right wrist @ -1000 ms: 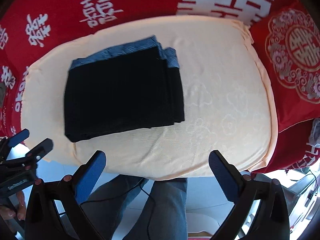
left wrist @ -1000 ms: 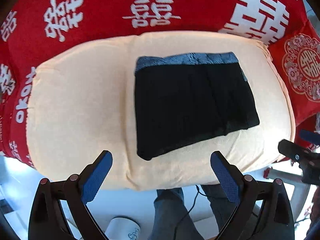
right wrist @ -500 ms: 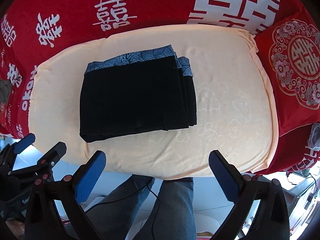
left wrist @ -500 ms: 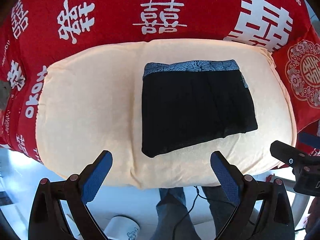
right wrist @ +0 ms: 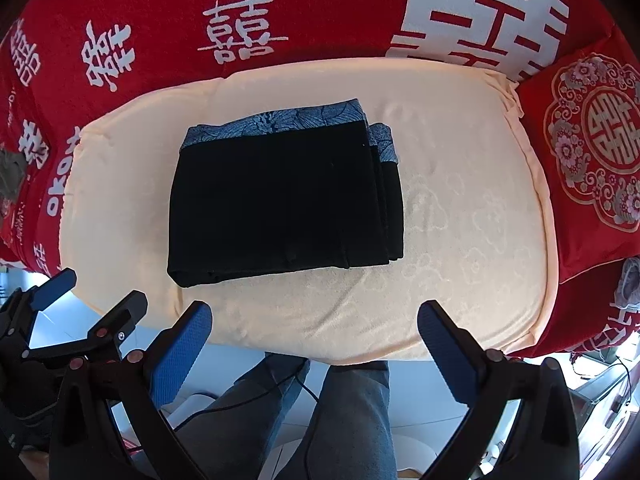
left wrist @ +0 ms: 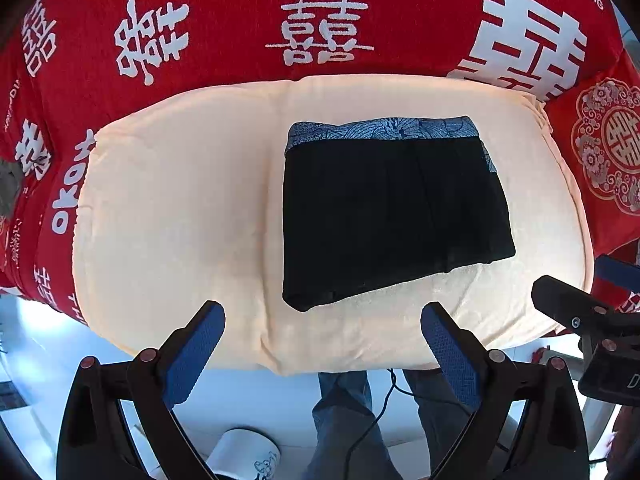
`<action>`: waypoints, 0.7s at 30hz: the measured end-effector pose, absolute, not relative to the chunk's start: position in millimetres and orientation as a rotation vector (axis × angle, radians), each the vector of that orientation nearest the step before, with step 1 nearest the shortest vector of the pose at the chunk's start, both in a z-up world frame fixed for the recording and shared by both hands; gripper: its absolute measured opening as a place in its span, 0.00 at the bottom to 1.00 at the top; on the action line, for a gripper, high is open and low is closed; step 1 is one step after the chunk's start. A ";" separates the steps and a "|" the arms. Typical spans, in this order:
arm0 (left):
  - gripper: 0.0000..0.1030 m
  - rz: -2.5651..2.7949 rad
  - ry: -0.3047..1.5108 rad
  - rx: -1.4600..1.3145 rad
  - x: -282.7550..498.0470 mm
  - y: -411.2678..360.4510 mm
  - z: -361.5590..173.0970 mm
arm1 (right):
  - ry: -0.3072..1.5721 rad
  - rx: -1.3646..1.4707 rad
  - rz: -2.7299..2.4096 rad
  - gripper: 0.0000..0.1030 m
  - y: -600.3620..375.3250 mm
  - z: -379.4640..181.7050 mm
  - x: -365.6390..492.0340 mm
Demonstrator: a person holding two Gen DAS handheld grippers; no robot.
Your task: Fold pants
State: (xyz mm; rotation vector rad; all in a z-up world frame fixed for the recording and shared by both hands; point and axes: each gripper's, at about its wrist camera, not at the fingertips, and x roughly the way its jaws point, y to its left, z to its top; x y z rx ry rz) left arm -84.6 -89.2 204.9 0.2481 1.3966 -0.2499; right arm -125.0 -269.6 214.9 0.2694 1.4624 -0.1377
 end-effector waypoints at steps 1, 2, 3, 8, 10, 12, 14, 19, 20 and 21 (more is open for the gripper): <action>0.96 -0.249 1.398 0.247 -84.6 -89.1 204.5 | 1.464 0.269 -0.137 1.00 -269.3 214.8 -124.7; 0.96 -0.250 1.401 0.244 -84.3 -89.0 204.3 | 1.464 0.269 -0.139 1.00 -268.9 214.9 -125.2; 0.96 -0.250 1.401 0.241 -84.2 -89.1 204.4 | 1.463 0.270 -0.140 1.00 -268.6 214.9 -125.6; 0.96 -0.253 1.401 0.240 -83.1 -88.4 204.5 | 1.470 0.265 -0.138 1.00 -269.1 214.2 -124.0; 0.96 -0.254 1.406 0.238 -82.5 -88.3 204.0 | 1.471 0.260 -0.136 1.00 -269.2 214.2 -122.9; 0.96 -0.253 1.412 0.238 -82.2 -88.9 203.1 | 1.470 0.257 -0.133 1.00 -270.2 213.7 -121.7; 0.96 -0.252 1.415 0.241 -82.3 -89.7 202.3 | 1.470 0.257 -0.131 1.00 -270.6 213.5 -120.7; 0.96 -0.260 1.425 0.240 -81.9 -91.1 201.0 | 1.472 0.257 -0.132 1.00 -272.1 213.2 -119.8; 0.96 -0.262 1.428 0.238 -81.7 -91.1 200.6 | 1.473 0.258 -0.133 1.00 -272.4 213.2 -119.6; 0.96 -0.263 1.428 0.238 -81.8 -91.0 200.3 | 1.474 0.257 -0.133 1.00 -272.9 212.9 -119.2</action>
